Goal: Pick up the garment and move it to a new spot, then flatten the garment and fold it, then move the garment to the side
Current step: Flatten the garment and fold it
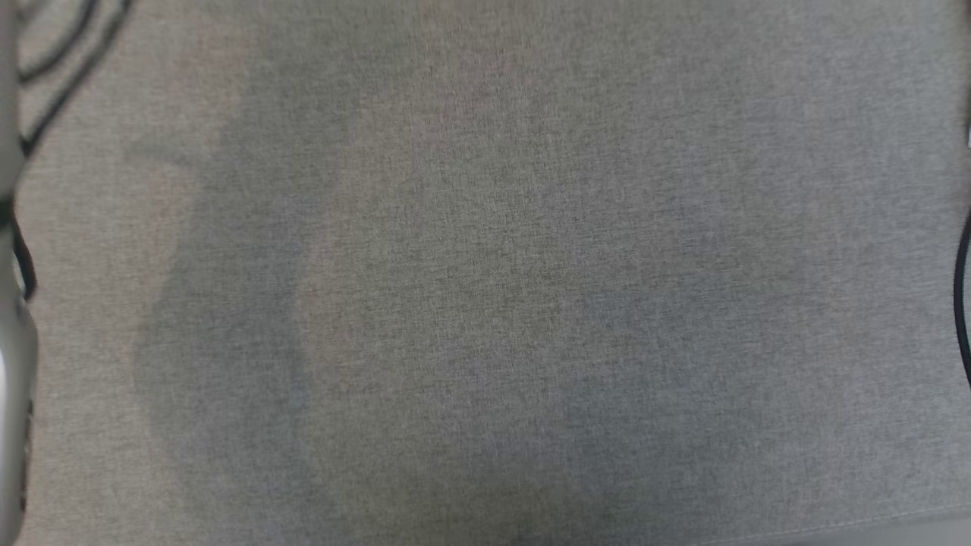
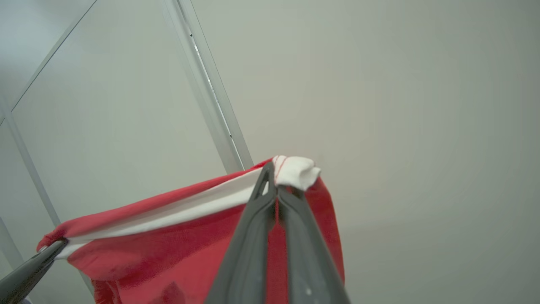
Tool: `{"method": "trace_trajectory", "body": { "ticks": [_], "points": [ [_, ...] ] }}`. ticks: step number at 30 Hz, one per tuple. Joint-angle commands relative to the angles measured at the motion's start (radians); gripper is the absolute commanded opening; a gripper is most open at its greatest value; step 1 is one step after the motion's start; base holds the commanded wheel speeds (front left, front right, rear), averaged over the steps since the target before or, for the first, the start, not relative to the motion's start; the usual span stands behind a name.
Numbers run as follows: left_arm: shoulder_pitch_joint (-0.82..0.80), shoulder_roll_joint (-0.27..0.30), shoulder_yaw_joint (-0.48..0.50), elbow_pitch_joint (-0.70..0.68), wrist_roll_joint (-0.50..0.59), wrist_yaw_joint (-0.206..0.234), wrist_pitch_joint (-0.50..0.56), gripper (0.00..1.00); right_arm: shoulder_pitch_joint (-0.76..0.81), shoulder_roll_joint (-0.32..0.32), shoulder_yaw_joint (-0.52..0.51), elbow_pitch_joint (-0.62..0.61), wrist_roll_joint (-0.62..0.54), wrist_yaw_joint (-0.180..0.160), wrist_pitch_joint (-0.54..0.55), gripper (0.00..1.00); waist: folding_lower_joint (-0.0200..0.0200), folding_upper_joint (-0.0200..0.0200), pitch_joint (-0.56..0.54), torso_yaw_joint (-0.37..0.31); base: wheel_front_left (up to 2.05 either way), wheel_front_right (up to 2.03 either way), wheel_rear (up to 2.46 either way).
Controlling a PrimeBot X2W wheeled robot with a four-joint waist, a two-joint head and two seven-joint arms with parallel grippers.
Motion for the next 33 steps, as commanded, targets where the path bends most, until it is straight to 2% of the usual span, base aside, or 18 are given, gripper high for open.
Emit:
{"method": "trace_trajectory", "body": {
  "ticks": [1,4,6,9,12,15,19,22,25,29,33],
  "points": [
    [-0.047,-0.004,0.004,0.070,0.027,-0.013,-0.039,0.00,-0.037,0.023,-0.005,0.057,-0.017,-0.002,-0.030,0.00,-0.0004,0.0000,0.099,-0.014,0.00,0.00,0.00],
    [-0.102,-0.028,-0.017,0.220,0.052,-0.065,-0.106,0.00,-0.076,0.088,0.024,0.154,-0.019,-0.001,-0.075,0.00,-0.0004,0.0000,0.111,-0.032,0.00,0.00,0.00],
    [-0.084,-0.047,-0.024,0.295,0.047,-0.098,-0.144,0.00,-0.037,0.106,0.058,0.186,0.004,-0.001,-0.098,0.00,-0.0004,0.0000,0.110,-0.040,0.00,0.00,0.00],
    [0.004,-0.070,-0.069,0.381,0.032,-0.136,-0.153,0.00,0.069,0.089,0.120,0.198,0.043,-0.001,-0.128,0.00,-0.0004,0.0000,0.097,-0.041,0.00,0.00,0.00],
    [0.128,-0.087,-0.122,0.405,-0.016,-0.154,-0.133,0.00,0.230,0.055,0.178,0.144,0.127,-0.001,-0.168,0.00,-0.0004,0.0000,0.067,-0.041,0.00,0.00,0.00],
    [0.279,-0.091,-0.194,0.294,-0.124,-0.158,-0.072,0.00,0.416,-0.018,0.205,0.057,0.215,-0.001,-0.195,0.00,-0.0004,0.0000,0.032,-0.040,0.00,0.00,0.00],
    [0.503,0.005,-0.297,0.077,-0.229,-0.156,-0.016,0.00,0.671,-0.146,0.259,-0.066,0.246,-0.001,-0.235,0.00,-0.0004,0.0000,-0.006,-0.036,0.00,0.00,0.00],
    [0.672,0.090,-0.349,-0.069,-0.248,-0.156,-0.045,0.00,0.856,-0.216,0.270,-0.140,0.289,-0.001,-0.275,0.00,-0.0004,0.0000,-0.065,-0.040,0.00,0.00,0.00],
    [0.887,0.141,-0.374,-0.143,-0.265,-0.155,-0.113,0.00,1.038,-0.247,0.280,-0.194,0.322,-0.001,-0.301,0.00,-0.0004,0.0000,-0.163,-0.045,0.00,0.00,0.00],
    [1.155,0.179,-0.396,-0.237,-0.287,-0.097,-0.208,0.00,1.292,-0.303,0.269,-0.270,0.336,-0.001,-0.321,0.00,-0.0004,0.0000,-0.287,-0.038,0.00,0.00,0.00],
    [1.368,0.210,-0.421,-0.324,-0.269,-0.006,-0.284,0.00,1.555,-0.330,0.218,-0.341,0.348,-0.002,-0.333,0.00,-0.0004,0.0000,-0.376,-0.017,0.00,0.00,0.00]
  ]
}}
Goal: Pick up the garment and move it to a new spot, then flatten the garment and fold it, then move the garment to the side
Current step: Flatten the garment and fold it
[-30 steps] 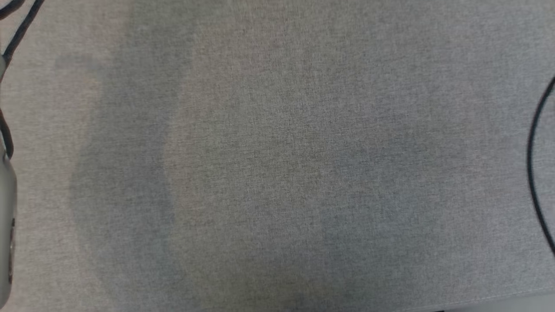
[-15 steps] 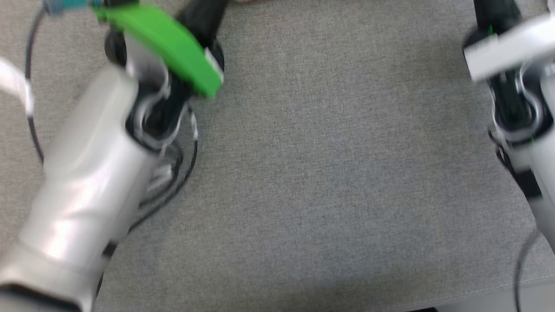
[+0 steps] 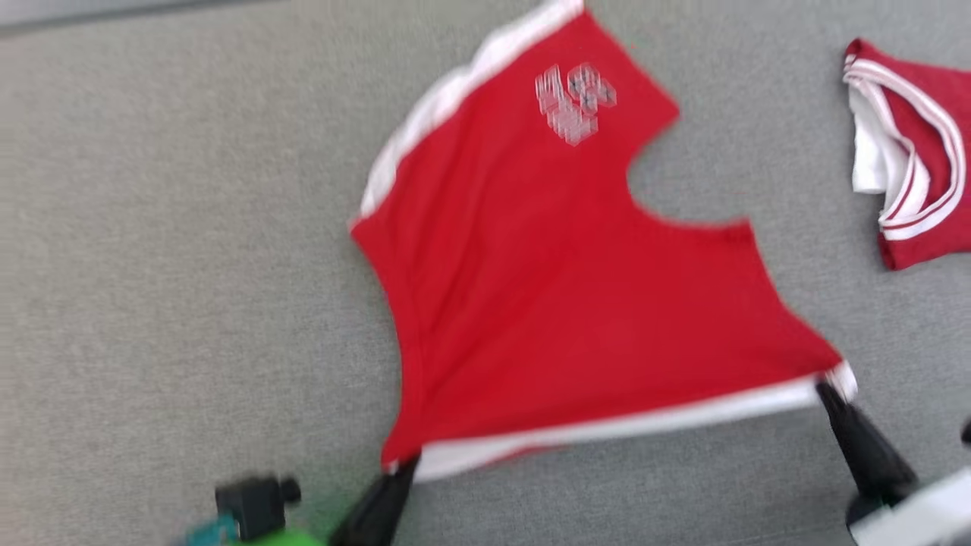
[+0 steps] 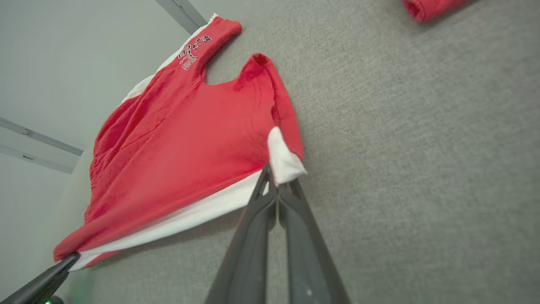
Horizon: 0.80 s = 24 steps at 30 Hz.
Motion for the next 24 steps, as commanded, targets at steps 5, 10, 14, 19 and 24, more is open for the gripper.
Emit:
{"method": "trace_trajectory", "body": {
  "ticks": [5,10,14,19,24],
  "points": [
    [0.230,0.028,0.003,-0.137,-0.028,0.075,-0.047,0.00,0.287,-0.013,-0.109,-0.112,0.023,-0.003,-0.016,0.00,0.0001,0.0000,-0.190,0.053,0.00,0.00,0.00],
    [0.251,0.023,0.025,-0.231,-0.035,0.096,-0.054,0.00,0.297,-0.018,-0.184,-0.176,0.027,-0.003,0.017,0.00,0.0001,0.0000,-0.166,0.075,0.00,0.00,0.00],
    [0.162,0.002,0.071,-0.252,-0.042,0.116,-0.041,0.00,0.140,-0.031,-0.207,-0.165,0.002,-0.003,0.100,0.00,0.0001,0.0000,-0.106,0.093,0.00,0.00,0.00],
    [0.016,-0.049,0.092,-0.235,-0.044,0.127,0.008,0.00,-0.117,-0.023,-0.183,-0.101,-0.027,-0.003,0.239,0.00,0.0001,0.0000,-0.033,0.142,0.00,0.00,0.00],
    [-0.128,-0.110,0.074,-0.198,-0.036,0.120,0.068,0.00,-0.354,-0.020,-0.156,-0.001,-0.056,-0.002,0.374,0.00,0.0001,0.0000,0.030,0.202,0.00,0.00,0.00]
  ]
}}
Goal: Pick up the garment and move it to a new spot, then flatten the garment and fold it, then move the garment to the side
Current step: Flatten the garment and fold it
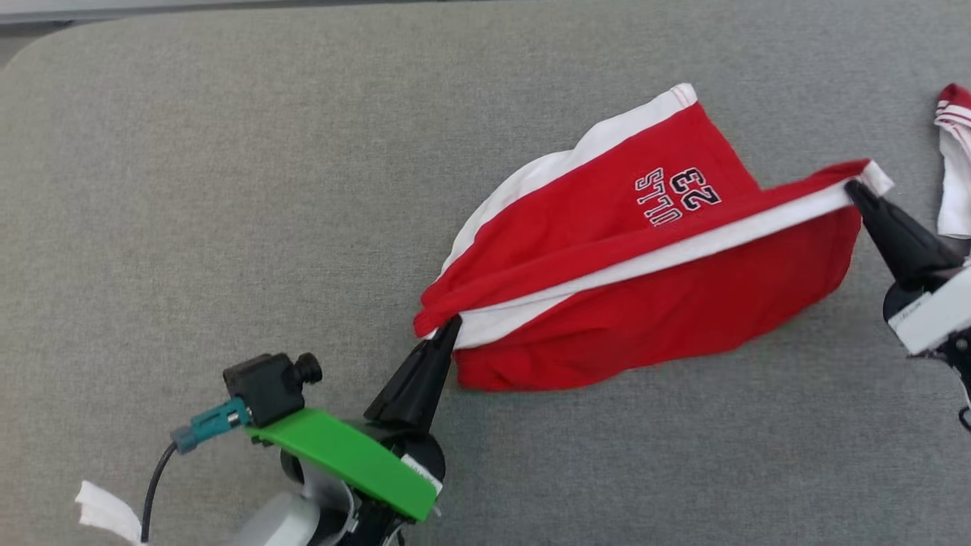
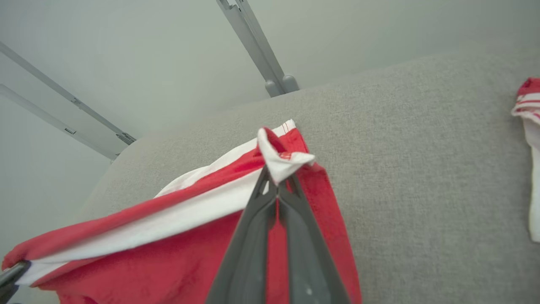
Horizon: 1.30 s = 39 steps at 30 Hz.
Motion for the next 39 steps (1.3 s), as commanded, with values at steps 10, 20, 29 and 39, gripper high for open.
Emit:
{"method": "trace_trajectory", "body": {
  "ticks": [10,20,29,39],
  "points": [
    [-0.163,-0.085,0.015,0.079,-0.027,0.014,0.051,0.00,-0.339,0.009,0.072,0.183,-0.084,-0.001,0.193,0.00,0.0001,-0.0001,0.140,0.132,0.00,0.00,0.00],
    [-0.214,-0.117,0.016,0.149,-0.055,-0.009,0.079,0.00,-0.466,-0.002,0.133,0.262,-0.119,-0.001,0.261,0.00,0.0001,-0.0001,0.168,0.152,0.00,0.00,0.00],
    [-0.221,-0.120,0.011,0.176,-0.057,-0.015,0.090,0.00,-0.484,-0.019,0.159,0.281,-0.107,-0.001,0.274,0.00,0.0001,-0.0001,0.173,0.144,0.00,0.00,0.00],
    [-0.243,-0.129,0.012,0.189,-0.048,0.004,0.095,1.00,-0.534,-0.006,0.185,0.302,-0.144,-0.001,0.252,1.00,0.0001,-0.0001,0.188,0.146,0.00,0.00,0.00]
  ]
}}
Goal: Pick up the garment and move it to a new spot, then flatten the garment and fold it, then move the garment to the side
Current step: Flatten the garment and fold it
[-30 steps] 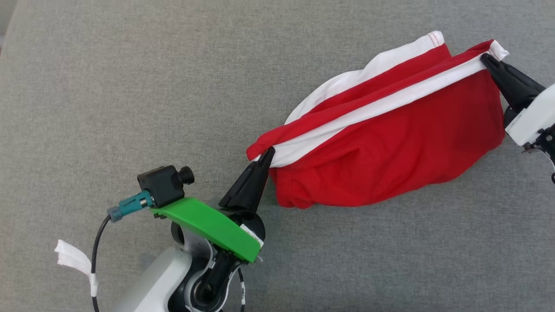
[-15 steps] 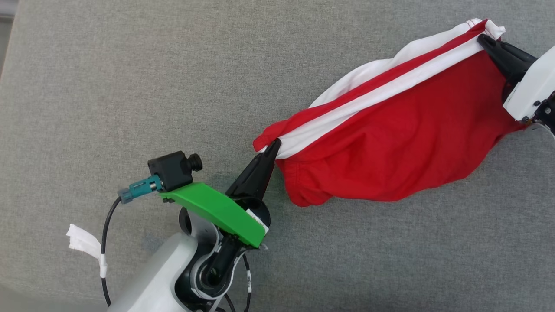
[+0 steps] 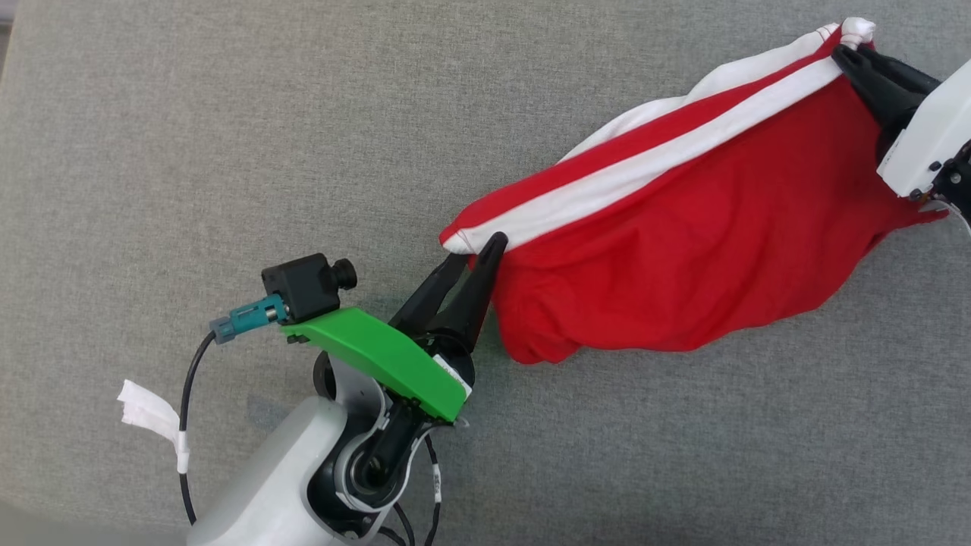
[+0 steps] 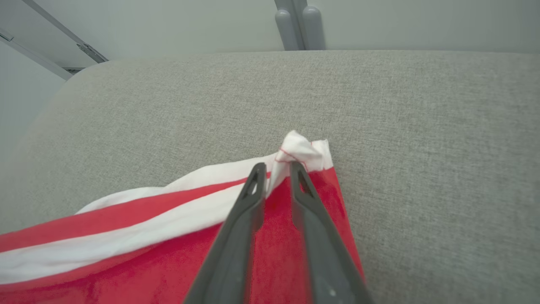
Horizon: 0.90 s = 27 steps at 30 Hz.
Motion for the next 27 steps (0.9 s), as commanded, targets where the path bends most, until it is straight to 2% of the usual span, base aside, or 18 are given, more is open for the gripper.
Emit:
{"method": "trace_trajectory", "body": {
  "ticks": [1,9,13,17,21,24,27],
  "points": [
    [-0.018,-0.003,0.004,0.006,0.013,0.004,-0.007,1.00,-0.016,0.004,0.003,0.005,-0.009,0.000,-0.011,1.00,0.0000,0.0000,0.001,0.002,0.00,0.00,0.00],
    [-0.022,-0.012,0.018,0.025,0.024,0.020,-0.036,1.00,-0.050,0.018,0.015,0.022,-0.035,0.000,-0.124,1.00,0.0000,0.0000,0.002,0.004,0.00,0.00,0.00],
    [-0.026,-0.004,0.015,0.033,0.057,0.027,-0.065,1.00,-0.057,0.005,0.030,0.035,-0.057,0.000,-0.174,1.00,0.0000,0.0000,0.000,0.003,0.00,0.00,0.00],
    [-0.031,0.016,0.007,0.035,0.170,0.051,-0.154,1.00,-0.048,-0.052,0.071,0.021,-0.150,0.000,-0.252,1.00,0.0000,0.0000,-0.015,0.000,0.00,0.00,0.00],
    [0.008,0.028,0.026,0.021,0.311,0.103,-0.221,1.00,0.019,-0.085,0.095,0.010,-0.242,0.000,-0.311,1.00,0.0000,0.0000,-0.051,-0.005,0.00,0.00,0.00],
    [0.062,0.018,0.076,-0.020,0.428,0.139,-0.233,1.00,0.093,-0.091,0.114,-0.019,-0.251,0.000,-0.254,1.00,0.0000,0.0000,-0.075,-0.013,0.00,0.00,0.00],
    [0.142,-0.012,0.156,-0.080,0.557,0.149,-0.232,1.00,0.145,-0.097,0.122,-0.055,-0.255,0.000,-0.184,1.00,0.0000,0.0000,-0.084,-0.019,0.00,0.00,0.00]
  ]
}}
